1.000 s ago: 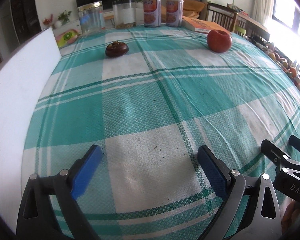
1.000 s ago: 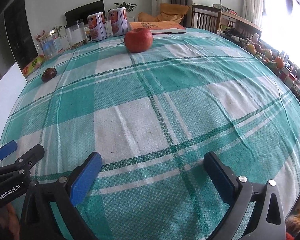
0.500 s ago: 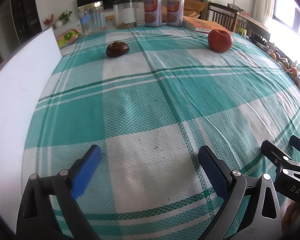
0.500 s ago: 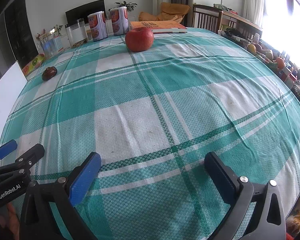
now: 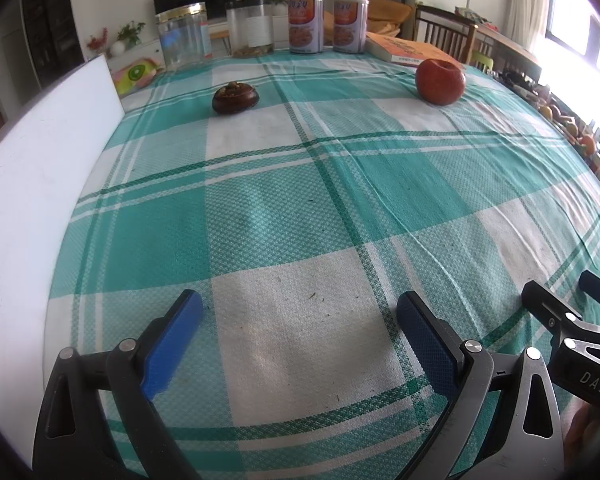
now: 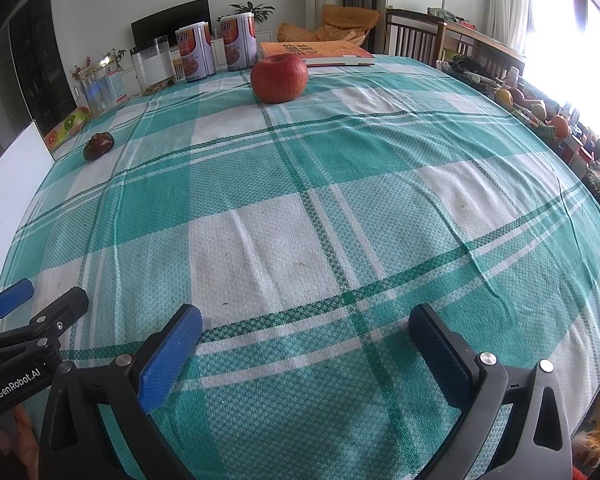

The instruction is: Organize fruits

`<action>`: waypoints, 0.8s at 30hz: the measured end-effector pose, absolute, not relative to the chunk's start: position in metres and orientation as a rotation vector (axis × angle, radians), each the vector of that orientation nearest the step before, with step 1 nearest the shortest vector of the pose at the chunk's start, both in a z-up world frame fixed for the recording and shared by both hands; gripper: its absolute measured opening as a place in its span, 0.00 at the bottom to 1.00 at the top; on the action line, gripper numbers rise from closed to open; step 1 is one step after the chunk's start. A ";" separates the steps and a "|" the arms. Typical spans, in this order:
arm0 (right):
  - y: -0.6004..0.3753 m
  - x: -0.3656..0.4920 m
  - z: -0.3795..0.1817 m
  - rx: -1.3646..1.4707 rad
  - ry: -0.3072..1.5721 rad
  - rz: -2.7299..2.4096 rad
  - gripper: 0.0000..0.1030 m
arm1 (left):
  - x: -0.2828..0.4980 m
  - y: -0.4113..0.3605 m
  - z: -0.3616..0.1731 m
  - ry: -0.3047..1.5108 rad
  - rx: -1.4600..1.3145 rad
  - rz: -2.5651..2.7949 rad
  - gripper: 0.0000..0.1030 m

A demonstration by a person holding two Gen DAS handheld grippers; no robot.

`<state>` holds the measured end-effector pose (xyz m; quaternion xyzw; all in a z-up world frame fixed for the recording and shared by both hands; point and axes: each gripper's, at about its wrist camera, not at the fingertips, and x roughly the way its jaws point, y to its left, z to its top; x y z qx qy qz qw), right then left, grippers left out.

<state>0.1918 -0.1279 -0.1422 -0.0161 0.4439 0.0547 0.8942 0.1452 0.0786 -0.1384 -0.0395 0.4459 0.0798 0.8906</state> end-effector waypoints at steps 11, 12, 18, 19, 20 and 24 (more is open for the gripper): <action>-0.128 0.192 -0.143 -0.032 0.920 0.116 1.00 | 0.158 0.092 -0.129 0.961 -0.161 0.147 0.95; -0.128 0.192 -0.143 -0.032 0.920 0.116 1.00 | 0.163 0.098 -0.121 0.941 -0.205 0.146 0.95; -0.128 0.192 -0.143 -0.037 0.922 0.116 1.00 | 0.218 0.145 -0.100 0.853 -0.423 0.242 0.95; -0.128 0.192 -0.143 -0.037 0.922 0.116 1.00 | 0.234 0.151 -0.104 0.873 -0.424 0.250 0.94; -0.128 0.192 -0.143 -0.036 0.922 0.116 1.00 | 0.248 0.157 -0.107 0.888 -0.410 0.270 0.94; -0.127 0.192 -0.144 -0.038 0.922 0.119 1.00 | 0.300 0.174 -0.123 0.928 -0.272 0.336 0.94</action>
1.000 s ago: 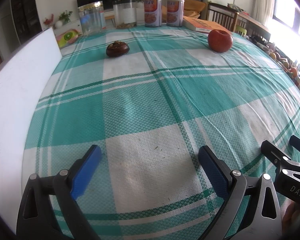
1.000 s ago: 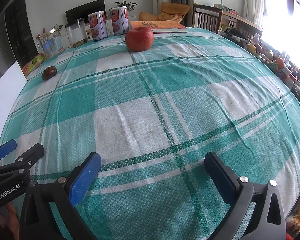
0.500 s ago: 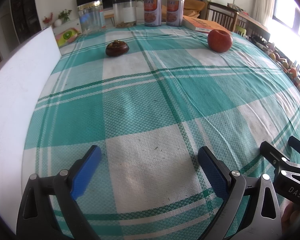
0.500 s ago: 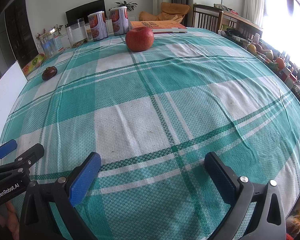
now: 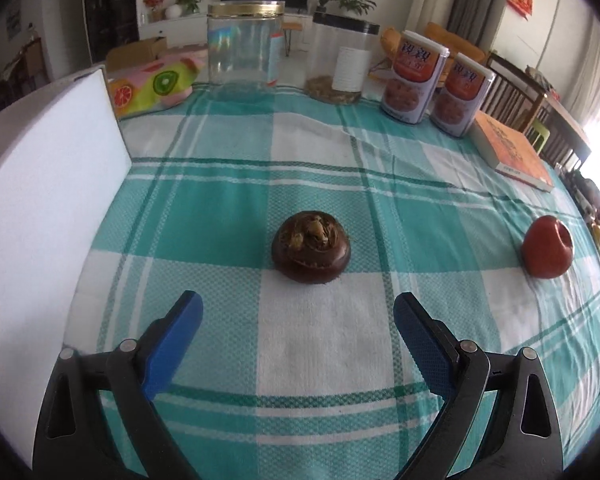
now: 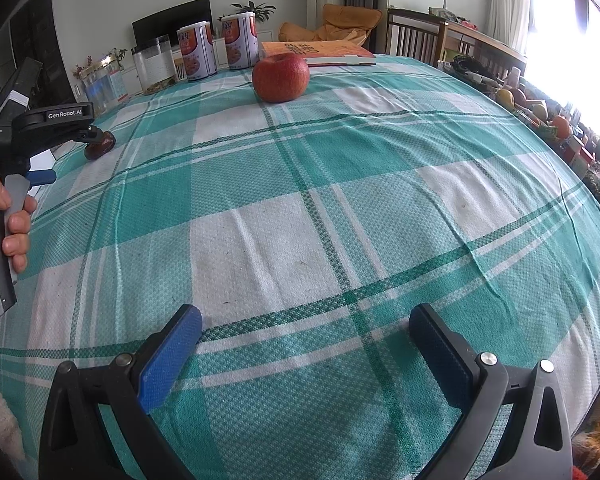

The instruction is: Organize fruits

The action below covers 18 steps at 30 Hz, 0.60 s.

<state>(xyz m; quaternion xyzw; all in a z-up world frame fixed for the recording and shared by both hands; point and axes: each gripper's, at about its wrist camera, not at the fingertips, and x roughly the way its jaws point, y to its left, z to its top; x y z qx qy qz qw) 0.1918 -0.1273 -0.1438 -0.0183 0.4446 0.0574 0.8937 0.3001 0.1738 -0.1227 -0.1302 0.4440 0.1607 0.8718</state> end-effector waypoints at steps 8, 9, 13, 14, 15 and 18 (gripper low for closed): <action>-0.126 0.193 -0.144 -0.054 0.928 0.119 1.00 | 0.324 0.169 -0.134 0.912 -0.133 0.298 0.48; -0.126 0.193 -0.144 -0.054 0.928 0.119 1.00 | 0.322 0.167 -0.133 0.919 -0.111 0.302 0.48; -0.126 0.193 -0.144 -0.054 0.927 0.119 1.00 | 0.299 0.154 -0.119 0.910 -0.098 0.263 0.48; -0.126 0.193 -0.144 -0.054 0.927 0.119 1.00 | 0.289 0.149 -0.113 0.907 -0.104 0.247 0.48; -0.126 0.193 -0.144 -0.054 0.928 0.119 1.00 | 0.278 0.144 -0.108 0.907 -0.114 0.229 0.48; -0.126 0.193 -0.144 -0.054 0.928 0.119 1.00 | 0.241 0.127 -0.094 0.920 -0.155 0.167 0.48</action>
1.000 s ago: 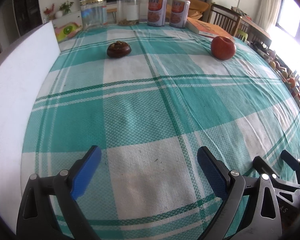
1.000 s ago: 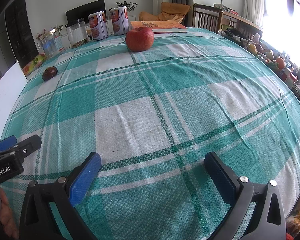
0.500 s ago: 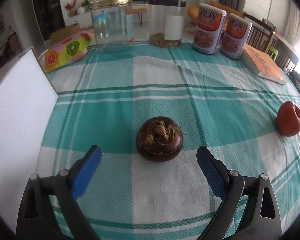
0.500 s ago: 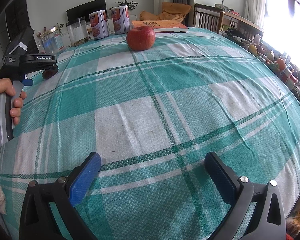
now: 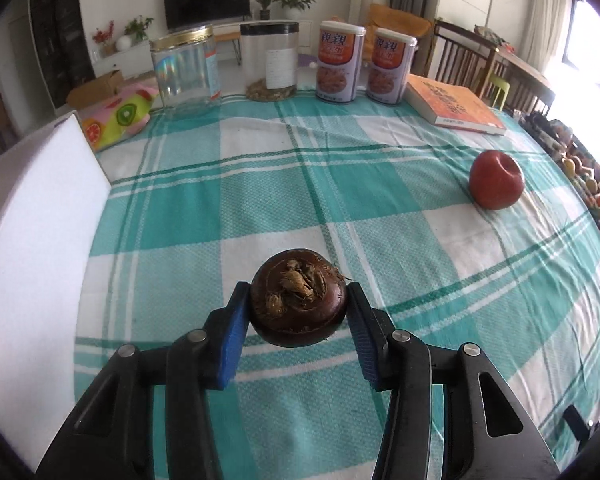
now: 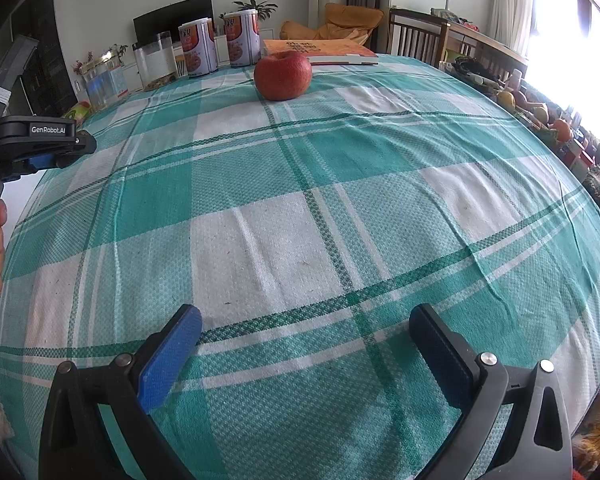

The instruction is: Organize fruits

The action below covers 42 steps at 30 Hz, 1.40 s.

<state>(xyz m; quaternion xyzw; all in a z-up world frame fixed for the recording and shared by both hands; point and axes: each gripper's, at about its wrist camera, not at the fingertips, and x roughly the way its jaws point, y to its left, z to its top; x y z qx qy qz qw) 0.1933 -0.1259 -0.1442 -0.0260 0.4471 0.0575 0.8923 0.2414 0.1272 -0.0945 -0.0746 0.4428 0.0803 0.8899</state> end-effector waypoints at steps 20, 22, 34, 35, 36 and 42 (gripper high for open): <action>-0.126 0.193 -0.144 -0.055 0.928 0.120 1.00 | 0.140 0.073 -0.136 0.914 -0.058 0.102 0.87; -0.126 0.193 -0.144 -0.055 0.928 0.121 1.00 | 0.142 0.074 -0.137 0.918 -0.060 0.107 0.90; -0.126 0.193 -0.144 -0.055 0.928 0.121 1.00 | 0.143 0.075 -0.140 0.926 -0.061 0.129 0.96; -0.126 0.193 -0.144 -0.055 0.928 0.121 1.00 | 0.143 0.075 -0.139 0.926 -0.061 0.129 0.96; -0.126 0.193 -0.144 -0.055 0.928 0.121 1.00 | 0.143 0.075 -0.139 0.926 -0.061 0.129 0.96; -0.126 0.193 -0.144 -0.055 0.928 0.121 1.00 | 0.143 0.074 -0.139 0.926 -0.061 0.129 0.96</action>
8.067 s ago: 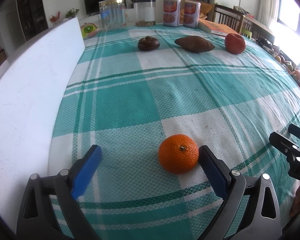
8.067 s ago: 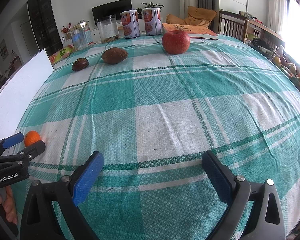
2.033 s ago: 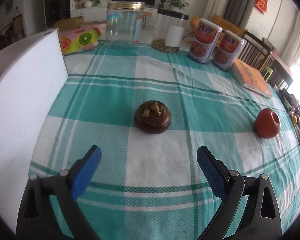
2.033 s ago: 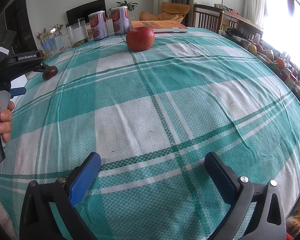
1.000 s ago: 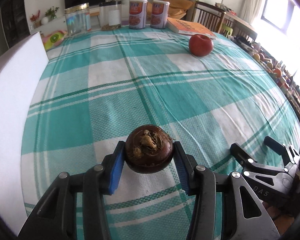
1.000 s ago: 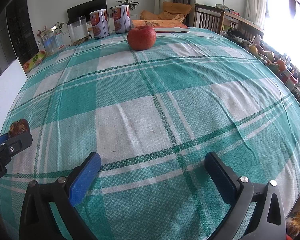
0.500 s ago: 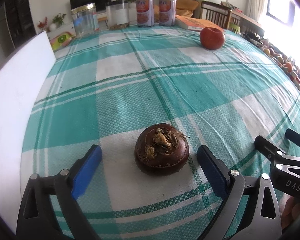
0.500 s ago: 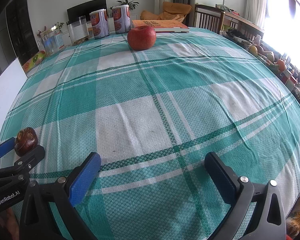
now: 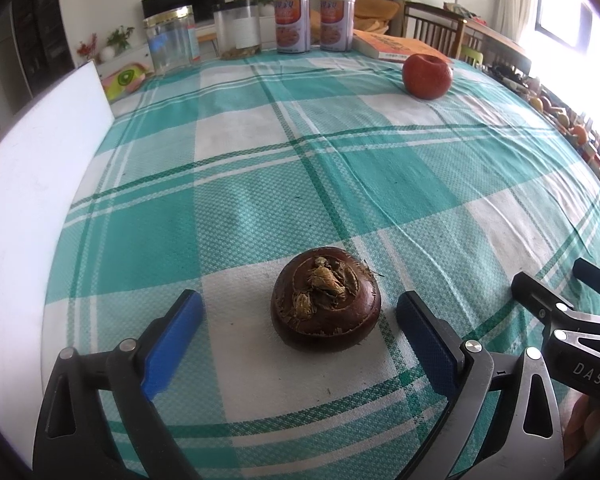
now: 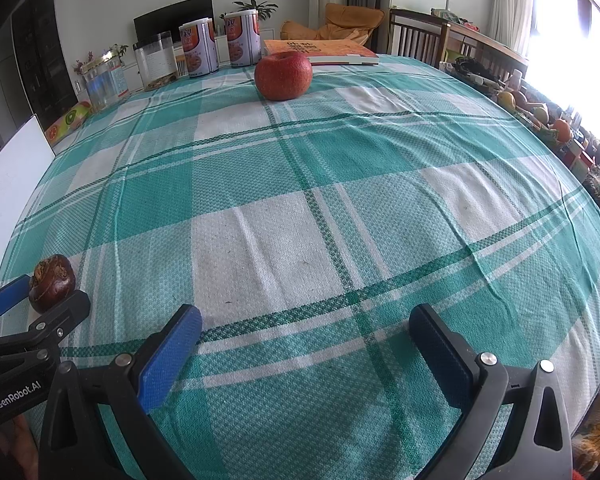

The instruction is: Organize fruits

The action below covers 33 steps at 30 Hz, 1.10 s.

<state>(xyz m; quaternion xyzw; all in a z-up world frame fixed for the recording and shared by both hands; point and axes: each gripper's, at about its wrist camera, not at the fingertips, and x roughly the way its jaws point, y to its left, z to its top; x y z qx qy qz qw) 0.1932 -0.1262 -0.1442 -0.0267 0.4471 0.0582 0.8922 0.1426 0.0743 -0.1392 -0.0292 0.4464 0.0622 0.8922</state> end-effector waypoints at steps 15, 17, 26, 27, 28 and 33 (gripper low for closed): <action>-0.128 0.192 -0.143 -0.042 0.922 0.132 1.00 | 0.143 0.074 -0.139 0.927 -0.061 0.129 0.97; -0.139 0.190 -0.140 0.032 0.904 0.151 1.00 | 0.143 0.074 -0.139 0.927 -0.061 0.129 0.97; -0.151 0.297 -0.092 0.165 0.845 0.240 1.00 | 0.143 0.074 -0.139 0.927 -0.061 0.129 0.97; -0.139 0.320 -0.089 0.097 0.841 0.253 1.00 | 0.143 0.074 -0.139 0.927 -0.061 0.129 0.97; -0.128 0.343 -0.089 0.036 0.838 0.266 1.00 | 0.143 0.074 -0.139 0.927 -0.061 0.129 0.97; -0.088 0.423 -0.102 -0.108 0.868 0.284 1.00 | 0.143 0.074 -0.139 0.927 -0.061 0.130 0.97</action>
